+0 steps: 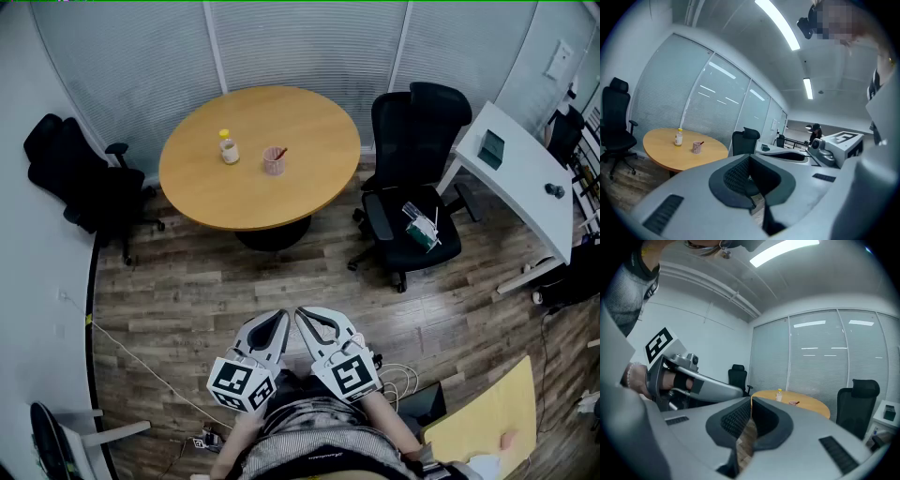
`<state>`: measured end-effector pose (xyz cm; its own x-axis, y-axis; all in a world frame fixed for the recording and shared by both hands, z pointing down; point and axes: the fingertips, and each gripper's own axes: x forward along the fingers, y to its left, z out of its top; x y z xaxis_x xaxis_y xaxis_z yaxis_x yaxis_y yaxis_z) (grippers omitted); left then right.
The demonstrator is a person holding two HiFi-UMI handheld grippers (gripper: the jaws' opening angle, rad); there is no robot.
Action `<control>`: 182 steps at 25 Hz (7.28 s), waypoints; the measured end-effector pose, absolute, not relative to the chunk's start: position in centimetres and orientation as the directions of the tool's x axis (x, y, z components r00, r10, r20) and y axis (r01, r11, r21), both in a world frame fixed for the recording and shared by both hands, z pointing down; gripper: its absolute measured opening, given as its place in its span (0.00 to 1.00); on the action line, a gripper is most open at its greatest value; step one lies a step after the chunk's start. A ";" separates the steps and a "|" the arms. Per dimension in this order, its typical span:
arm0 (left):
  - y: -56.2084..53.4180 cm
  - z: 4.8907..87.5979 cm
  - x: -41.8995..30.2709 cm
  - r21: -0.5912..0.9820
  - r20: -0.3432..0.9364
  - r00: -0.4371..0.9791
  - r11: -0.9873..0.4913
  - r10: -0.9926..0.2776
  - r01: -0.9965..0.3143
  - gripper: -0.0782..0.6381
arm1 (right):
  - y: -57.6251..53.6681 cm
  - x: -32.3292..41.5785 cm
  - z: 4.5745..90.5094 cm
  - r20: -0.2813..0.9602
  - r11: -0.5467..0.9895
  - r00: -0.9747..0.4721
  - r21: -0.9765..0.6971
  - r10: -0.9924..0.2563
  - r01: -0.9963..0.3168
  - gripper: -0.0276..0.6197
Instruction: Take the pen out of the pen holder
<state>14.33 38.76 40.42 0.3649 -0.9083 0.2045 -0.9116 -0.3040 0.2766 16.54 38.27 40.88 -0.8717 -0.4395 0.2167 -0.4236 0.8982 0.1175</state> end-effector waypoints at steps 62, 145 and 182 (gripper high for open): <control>16.4 44.9 -3.8 0.355 0.217 0.511 -0.420 -0.832 -0.835 0.12 | 13.9 0.4 44.7 0.275 0.801 -0.757 0.097 -0.592 -0.591 0.08; -17.8 49.3 -12.7 0.358 0.338 0.496 -0.378 -0.800 -0.854 0.12 | -23.9 -5.1 59.0 0.491 0.777 -0.703 -0.077 -0.516 -0.624 0.08; -17.3 50.9 -14.8 0.366 0.357 0.495 -0.369 -0.792 -0.854 0.12 | -24.7 -6.8 63.6 0.476 0.742 -0.783 -0.333 -0.401 -0.582 0.15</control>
<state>-14.85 -17.28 50.91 0.4953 -0.7918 0.3573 -0.8542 -0.3691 0.3663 -6.80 -24.66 63.61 -0.7827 -0.4009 0.4762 -0.5823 0.7418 -0.3326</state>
